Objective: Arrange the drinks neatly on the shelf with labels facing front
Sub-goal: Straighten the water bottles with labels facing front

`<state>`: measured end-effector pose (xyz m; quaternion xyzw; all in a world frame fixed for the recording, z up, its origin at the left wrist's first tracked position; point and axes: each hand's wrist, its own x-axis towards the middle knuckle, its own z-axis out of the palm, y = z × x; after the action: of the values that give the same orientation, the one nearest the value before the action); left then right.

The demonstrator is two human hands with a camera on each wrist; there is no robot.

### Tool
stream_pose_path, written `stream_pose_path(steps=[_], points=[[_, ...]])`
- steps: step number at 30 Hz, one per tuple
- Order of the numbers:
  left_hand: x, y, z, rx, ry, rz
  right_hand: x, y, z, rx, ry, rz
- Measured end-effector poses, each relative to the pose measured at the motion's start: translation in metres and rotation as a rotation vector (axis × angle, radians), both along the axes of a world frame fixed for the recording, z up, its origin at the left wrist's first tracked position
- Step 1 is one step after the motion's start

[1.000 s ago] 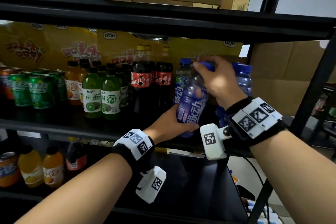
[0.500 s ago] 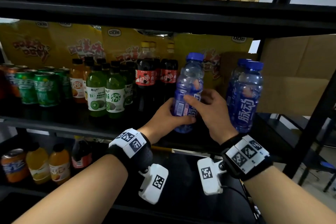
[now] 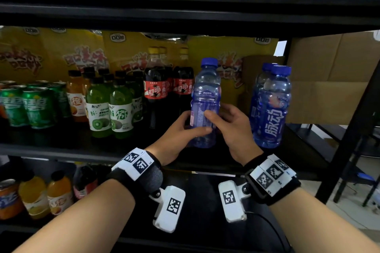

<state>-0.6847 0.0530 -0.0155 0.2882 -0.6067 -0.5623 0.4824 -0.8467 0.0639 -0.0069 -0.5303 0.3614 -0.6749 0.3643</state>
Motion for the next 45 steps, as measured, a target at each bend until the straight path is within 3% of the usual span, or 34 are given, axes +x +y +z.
stream_pose_path(steps=[9, 13, 19, 23, 26, 33, 42, 45], points=[[0.000, 0.002, 0.001, -0.004, 0.042, 0.003, -0.008, -0.004, 0.012, 0.107, 0.094, 0.028], [-0.003, 0.003, 0.006, 0.002, 0.082, 0.026, -0.012, -0.003, 0.020, 0.102, 0.018, 0.043], [0.001, 0.005, 0.015, 0.103, -0.075, -0.103, -0.015, 0.004, 0.020, 0.143, 0.067, 0.128], [-0.007, 0.009, 0.016, 0.012, -0.139, 0.005, -0.017, 0.006, 0.030, 0.188, 0.194, 0.073], [-0.013, 0.011, 0.014, -0.078, -0.178, 0.083, -0.015, 0.004, 0.035, 0.170, 0.152, 0.065], [-0.012, 0.017, 0.030, 0.114, -0.077, -0.149, -0.017, 0.007, 0.046, 0.125, 0.054, 0.062], [-0.008, 0.018, 0.021, -0.068, -0.133, 0.089, -0.017, 0.015, 0.049, 0.109, 0.173, 0.129], [-0.011, 0.022, 0.020, -0.150, -0.168, 0.088, -0.015, 0.017, 0.052, 0.069, 0.132, 0.141]])
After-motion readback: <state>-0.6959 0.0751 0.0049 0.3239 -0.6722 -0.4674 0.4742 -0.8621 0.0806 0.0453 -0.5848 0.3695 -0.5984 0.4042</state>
